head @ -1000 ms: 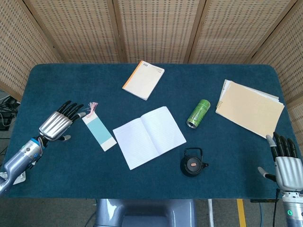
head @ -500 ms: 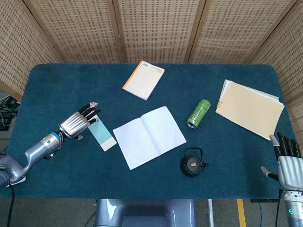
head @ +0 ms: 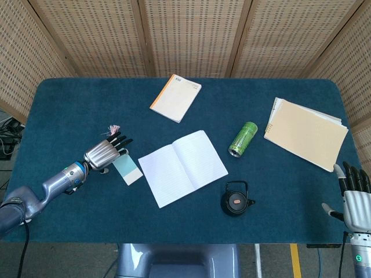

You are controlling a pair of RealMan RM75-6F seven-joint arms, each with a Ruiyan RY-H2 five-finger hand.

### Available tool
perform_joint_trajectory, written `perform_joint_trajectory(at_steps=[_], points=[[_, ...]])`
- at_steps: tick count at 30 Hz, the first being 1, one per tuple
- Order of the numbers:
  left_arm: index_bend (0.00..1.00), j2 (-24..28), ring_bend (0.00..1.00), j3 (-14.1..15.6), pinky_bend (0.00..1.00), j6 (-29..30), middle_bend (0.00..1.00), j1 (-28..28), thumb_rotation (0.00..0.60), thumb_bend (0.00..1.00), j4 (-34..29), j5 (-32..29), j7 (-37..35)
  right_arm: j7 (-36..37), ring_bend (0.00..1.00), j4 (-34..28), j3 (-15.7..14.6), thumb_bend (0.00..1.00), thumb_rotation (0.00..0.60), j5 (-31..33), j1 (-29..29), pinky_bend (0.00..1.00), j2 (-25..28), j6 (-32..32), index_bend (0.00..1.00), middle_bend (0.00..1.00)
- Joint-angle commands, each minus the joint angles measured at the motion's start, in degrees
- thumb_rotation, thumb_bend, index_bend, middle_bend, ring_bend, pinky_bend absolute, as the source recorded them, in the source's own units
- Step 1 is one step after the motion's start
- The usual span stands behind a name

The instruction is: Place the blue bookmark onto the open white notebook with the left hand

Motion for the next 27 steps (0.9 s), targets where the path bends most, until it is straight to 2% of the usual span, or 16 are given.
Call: perform_joint_trajectory(at_steps=[1,9,27], points=[[0.27,-1.2,0.00,0.7,0.00,-0.4,0.00,-0.6,0.600,0.04,1.4,-0.3,-0.3,0.0,0.00,0.1,0.0,0.10,0.600,0.1,0.0,0.00,-0.1,-0.1,0.03,0.00],[0.26,-3.8,0.00,1.5,0.00,-0.6,0.00,-1.6,0.600,0.04,5.2,-1.1,-1.6,0.0,0.00,0.6,0.1,0.10,0.600,0.5,0.1,0.00,-0.3,-0.5,0.04,0.00],[0.29,-6.8,0.00,3.8,0.00,-1.1,0.00,-3.2,0.600,0.05,8.9,-1.9,-3.2,0.4,0.00,1.7,0.3,0.10,0.600,1.0,0.2,0.00,-0.8,-1.0,0.04,0.00]])
